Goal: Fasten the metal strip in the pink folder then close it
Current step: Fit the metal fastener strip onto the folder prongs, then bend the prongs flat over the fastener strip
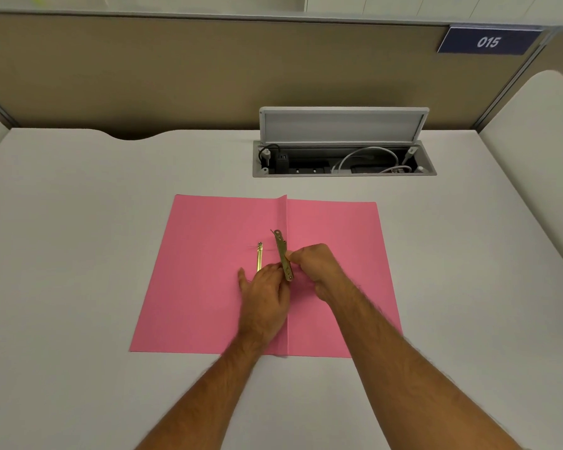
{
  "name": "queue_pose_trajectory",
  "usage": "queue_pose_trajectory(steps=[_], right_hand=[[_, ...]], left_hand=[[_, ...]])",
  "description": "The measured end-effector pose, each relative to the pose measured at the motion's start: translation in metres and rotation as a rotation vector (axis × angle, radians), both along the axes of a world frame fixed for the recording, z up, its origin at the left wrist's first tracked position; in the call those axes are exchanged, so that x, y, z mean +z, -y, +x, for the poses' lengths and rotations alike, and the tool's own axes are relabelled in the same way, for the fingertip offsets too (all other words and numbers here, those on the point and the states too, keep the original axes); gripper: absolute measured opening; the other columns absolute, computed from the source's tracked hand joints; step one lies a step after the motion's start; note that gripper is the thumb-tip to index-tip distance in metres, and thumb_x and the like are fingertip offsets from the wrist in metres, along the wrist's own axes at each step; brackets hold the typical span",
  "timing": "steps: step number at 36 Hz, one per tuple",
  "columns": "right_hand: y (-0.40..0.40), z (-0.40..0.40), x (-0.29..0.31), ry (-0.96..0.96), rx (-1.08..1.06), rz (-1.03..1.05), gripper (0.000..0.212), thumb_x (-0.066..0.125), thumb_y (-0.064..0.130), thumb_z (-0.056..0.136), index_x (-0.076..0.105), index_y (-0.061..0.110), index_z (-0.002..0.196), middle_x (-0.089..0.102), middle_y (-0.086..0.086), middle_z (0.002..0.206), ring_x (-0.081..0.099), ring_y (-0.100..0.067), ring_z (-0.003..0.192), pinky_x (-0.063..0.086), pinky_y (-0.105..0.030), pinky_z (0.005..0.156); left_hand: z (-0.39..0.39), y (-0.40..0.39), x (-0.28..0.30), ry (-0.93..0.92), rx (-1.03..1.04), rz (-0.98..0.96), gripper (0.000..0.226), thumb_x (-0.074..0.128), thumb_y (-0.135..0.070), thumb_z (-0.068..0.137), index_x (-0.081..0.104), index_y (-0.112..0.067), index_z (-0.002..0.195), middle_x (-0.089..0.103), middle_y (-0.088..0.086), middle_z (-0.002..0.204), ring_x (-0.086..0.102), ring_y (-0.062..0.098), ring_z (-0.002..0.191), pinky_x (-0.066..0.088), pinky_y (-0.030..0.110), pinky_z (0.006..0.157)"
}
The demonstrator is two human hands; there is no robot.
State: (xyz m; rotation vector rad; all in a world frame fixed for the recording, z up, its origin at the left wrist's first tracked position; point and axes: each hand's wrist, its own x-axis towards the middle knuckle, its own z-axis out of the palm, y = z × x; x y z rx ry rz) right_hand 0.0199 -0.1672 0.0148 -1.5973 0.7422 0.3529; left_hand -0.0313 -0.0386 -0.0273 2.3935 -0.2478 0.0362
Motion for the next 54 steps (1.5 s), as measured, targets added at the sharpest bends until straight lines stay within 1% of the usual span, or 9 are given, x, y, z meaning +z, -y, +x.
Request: queue_pose_trajectory(steps=[6, 15, 20, 26, 29, 32, 39, 46, 54], right_hand=[[-0.009, -0.002, -0.003, -0.003, 0.013, -0.075, 0.025, 0.075, 0.011, 0.085, 0.073, -0.01, 0.097, 0.075, -0.028, 0.106, 0.071, -0.039, 0.107, 0.056, -0.047, 0.093], [-0.014, -0.005, 0.0, -0.045, 0.029, -0.15, 0.018, 0.076, 0.016, 0.078, 0.077, 0.004, 0.092, 0.076, -0.014, 0.1, 0.069, -0.031, 0.104, 0.055, -0.046, 0.097], [-0.017, -0.006, 0.001, -0.045, 0.025, -0.178, 0.012, 0.074, 0.013, 0.078, 0.076, 0.01, 0.089, 0.076, -0.008, 0.101, 0.067, -0.03, 0.107, 0.047, -0.052, 0.106], [-0.022, -0.005, 0.002, -0.05, 0.039, -0.273, 0.018, 0.068, 0.007, 0.082, 0.067, 0.023, 0.075, 0.075, -0.004, 0.1, 0.066, -0.026, 0.106, 0.051, -0.051, 0.101], [-0.024, -0.006, 0.003, -0.071, 0.074, -0.388, 0.014, 0.07, 0.016, 0.084, 0.064, 0.027, 0.076, 0.074, 0.005, 0.1, 0.062, -0.022, 0.11, 0.039, -0.042, 0.098], [-0.024, -0.005, 0.001, -0.069, 0.105, -0.446, 0.012, 0.068, 0.017, 0.086, 0.065, 0.028, 0.08, 0.073, 0.005, 0.101, 0.059, -0.022, 0.113, 0.034, -0.043, 0.096], [-0.023, -0.004, -0.004, -0.042, 0.115, -0.563, 0.018, 0.062, 0.011, 0.084, 0.068, 0.027, 0.082, 0.073, 0.004, 0.096, 0.062, -0.023, 0.107, 0.04, -0.042, 0.096], [-0.014, 0.003, -0.006, -0.026, 0.132, -0.598, 0.018, 0.063, 0.009, 0.083, 0.068, 0.026, 0.085, 0.073, 0.002, 0.098, 0.064, -0.024, 0.106, 0.046, -0.046, 0.099], [0.0, 0.014, -0.003, 0.06, 0.166, -0.422, 0.029, 0.074, 0.01, 0.077, 0.062, 0.034, 0.087, 0.071, 0.008, 0.097, 0.066, -0.022, 0.106, 0.045, -0.053, 0.104]], left_hand=[[-0.001, -0.014, -0.008, -0.037, -0.033, -0.008, 0.035, 0.049, -0.005, 0.093, 0.067, -0.008, 0.123, 0.062, 0.007, 0.135, 0.047, 0.021, 0.138, 0.008, 0.053, 0.126], [0.006, -0.028, -0.011, -0.028, -0.092, 0.057, 0.043, 0.05, 0.002, 0.094, 0.06, 0.0, 0.136, 0.058, 0.013, 0.142, 0.048, 0.025, 0.139, 0.012, 0.046, 0.127], [0.007, -0.031, -0.01, -0.022, -0.161, 0.091, 0.044, 0.05, -0.01, 0.098, 0.054, -0.003, 0.142, 0.053, 0.009, 0.148, 0.04, 0.021, 0.144, 0.009, 0.046, 0.127], [0.011, -0.039, -0.02, -0.015, -0.278, 0.142, 0.053, 0.041, -0.043, 0.104, 0.038, -0.024, 0.153, 0.041, -0.008, 0.158, 0.025, 0.011, 0.151, 0.002, 0.047, 0.127], [0.013, -0.043, -0.025, -0.01, -0.343, 0.231, 0.059, 0.033, -0.053, 0.104, 0.024, -0.032, 0.158, 0.028, -0.013, 0.164, 0.014, 0.011, 0.154, -0.003, 0.046, 0.126], [0.015, -0.044, -0.027, -0.026, -0.369, 0.283, 0.064, 0.024, -0.061, 0.102, 0.016, -0.033, 0.16, 0.021, -0.013, 0.166, 0.01, 0.013, 0.155, -0.005, 0.047, 0.126], [0.019, -0.038, -0.028, -0.051, -0.4, 0.333, 0.073, 0.014, -0.069, 0.097, 0.004, -0.034, 0.16, 0.016, -0.013, 0.168, 0.004, 0.015, 0.156, -0.007, 0.052, 0.125], [0.029, -0.035, -0.027, -0.069, -0.438, 0.384, 0.074, 0.026, -0.068, 0.098, 0.007, -0.033, 0.16, 0.009, -0.014, 0.169, 0.001, 0.015, 0.156, -0.011, 0.058, 0.122], [0.035, -0.037, -0.027, -0.079, -0.466, 0.419, 0.078, 0.023, -0.073, 0.095, 0.005, -0.034, 0.161, 0.003, -0.017, 0.169, -0.003, 0.013, 0.156, -0.017, 0.057, 0.12]])
